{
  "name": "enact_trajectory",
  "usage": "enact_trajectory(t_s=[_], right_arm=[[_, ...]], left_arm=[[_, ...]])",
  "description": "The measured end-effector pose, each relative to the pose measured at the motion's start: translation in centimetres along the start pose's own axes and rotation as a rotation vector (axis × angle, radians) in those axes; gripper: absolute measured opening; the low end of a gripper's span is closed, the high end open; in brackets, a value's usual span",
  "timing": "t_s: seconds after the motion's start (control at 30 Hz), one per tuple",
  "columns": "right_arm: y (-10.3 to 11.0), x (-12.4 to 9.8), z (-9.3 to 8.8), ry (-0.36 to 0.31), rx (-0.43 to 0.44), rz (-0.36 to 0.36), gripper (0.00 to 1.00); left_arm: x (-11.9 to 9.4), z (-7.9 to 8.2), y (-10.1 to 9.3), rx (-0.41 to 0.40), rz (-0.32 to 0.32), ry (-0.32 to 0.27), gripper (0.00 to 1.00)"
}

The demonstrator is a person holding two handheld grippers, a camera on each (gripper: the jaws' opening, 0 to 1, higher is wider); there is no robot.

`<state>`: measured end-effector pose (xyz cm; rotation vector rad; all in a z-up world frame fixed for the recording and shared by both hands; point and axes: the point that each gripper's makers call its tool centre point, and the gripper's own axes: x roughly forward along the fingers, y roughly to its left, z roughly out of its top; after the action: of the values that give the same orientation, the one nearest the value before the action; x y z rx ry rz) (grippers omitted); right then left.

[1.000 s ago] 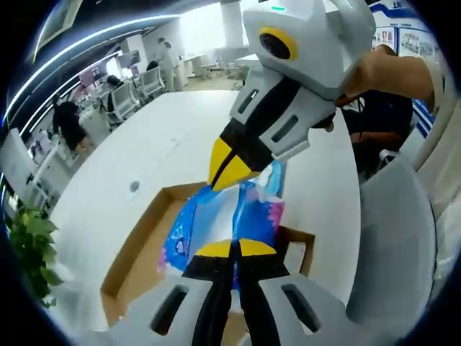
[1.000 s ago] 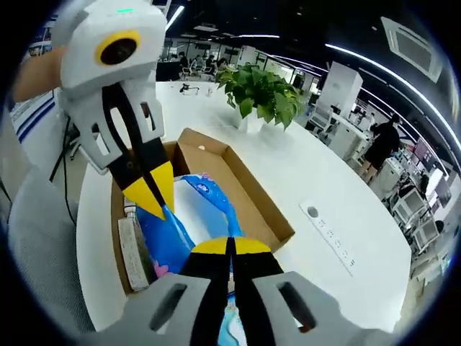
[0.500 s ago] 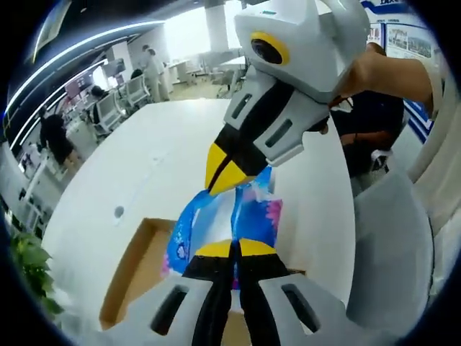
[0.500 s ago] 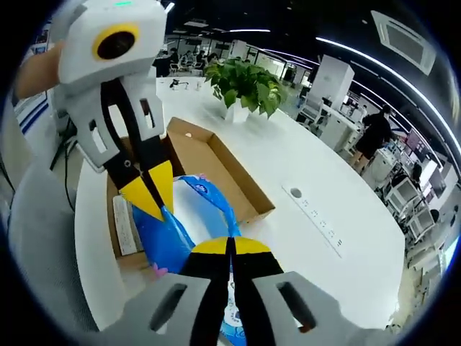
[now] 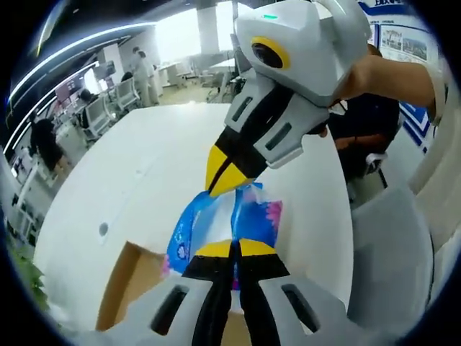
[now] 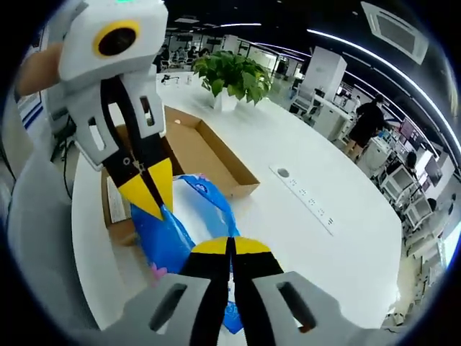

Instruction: Operate the shoe box by opening the lid, removing the specified soft item, and placing it in the target area until the item is outside and the box remains undamaged.

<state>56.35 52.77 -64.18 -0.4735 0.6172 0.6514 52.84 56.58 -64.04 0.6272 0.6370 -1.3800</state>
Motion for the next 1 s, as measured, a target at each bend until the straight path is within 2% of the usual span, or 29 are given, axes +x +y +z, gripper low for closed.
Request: enact_trajectory(t_s=[0.33,1.0], right_arm=[[-2.2,-1.1,-2.3,0.014,0.027,-0.018,0.0],[-6.1,-2.1,-6.4,0.038,0.076,-0.032,0.0]], left_arm=[[2.4,2.0,-0.5,0.01,-0.029,-0.012,0.0],[7.5,5.0,-1.1,-0.011,-0.108,-0.04,0.0]])
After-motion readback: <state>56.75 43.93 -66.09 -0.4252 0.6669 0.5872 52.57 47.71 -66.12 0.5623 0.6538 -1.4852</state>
